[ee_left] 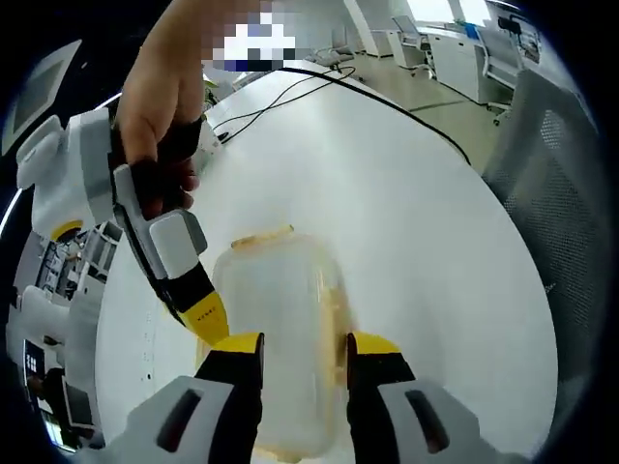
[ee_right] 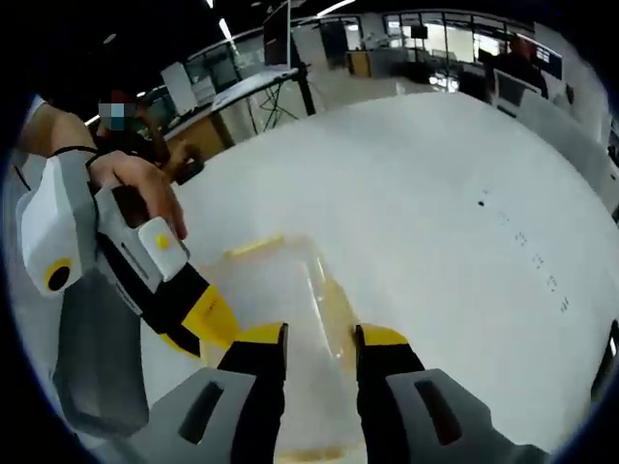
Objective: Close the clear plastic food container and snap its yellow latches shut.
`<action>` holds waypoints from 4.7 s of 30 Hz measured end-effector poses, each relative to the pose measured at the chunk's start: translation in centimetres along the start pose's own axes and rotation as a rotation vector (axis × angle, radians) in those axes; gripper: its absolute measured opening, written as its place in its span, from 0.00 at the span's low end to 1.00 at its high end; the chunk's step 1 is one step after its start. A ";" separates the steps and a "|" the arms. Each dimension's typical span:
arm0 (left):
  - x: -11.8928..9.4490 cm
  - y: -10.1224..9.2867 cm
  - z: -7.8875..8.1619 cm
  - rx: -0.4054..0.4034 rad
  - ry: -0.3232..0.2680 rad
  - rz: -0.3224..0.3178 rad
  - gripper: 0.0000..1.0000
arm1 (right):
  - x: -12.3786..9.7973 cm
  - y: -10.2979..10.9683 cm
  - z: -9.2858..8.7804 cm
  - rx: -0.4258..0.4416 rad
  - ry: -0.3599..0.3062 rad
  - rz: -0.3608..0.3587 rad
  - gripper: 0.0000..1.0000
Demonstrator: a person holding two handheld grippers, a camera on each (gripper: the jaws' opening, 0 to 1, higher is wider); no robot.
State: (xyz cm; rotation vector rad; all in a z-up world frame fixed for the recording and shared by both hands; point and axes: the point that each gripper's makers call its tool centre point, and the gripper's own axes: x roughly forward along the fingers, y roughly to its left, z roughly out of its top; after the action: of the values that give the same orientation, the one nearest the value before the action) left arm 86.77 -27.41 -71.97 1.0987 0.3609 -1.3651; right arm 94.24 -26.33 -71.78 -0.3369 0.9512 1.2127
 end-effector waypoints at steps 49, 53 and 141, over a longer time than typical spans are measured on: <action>0.3 0.0 0.1 -0.028 0.056 0.059 0.27 | 0.7 0.2 -0.2 -0.039 0.209 0.275 0.28; 0.3 0.1 0.1 -0.037 0.058 0.059 0.27 | 0.7 -0.1 -0.2 -0.033 0.213 0.276 0.27; -4.9 1.9 -2.3 -0.535 -0.096 0.304 0.32 | -6.2 5.3 -4.0 0.012 -0.310 -0.394 0.32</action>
State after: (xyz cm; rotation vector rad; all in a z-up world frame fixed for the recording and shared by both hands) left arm 88.14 -23.03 -68.60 0.6111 0.4368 -0.9674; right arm 87.51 -31.14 -68.06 -0.2989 0.5889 0.8655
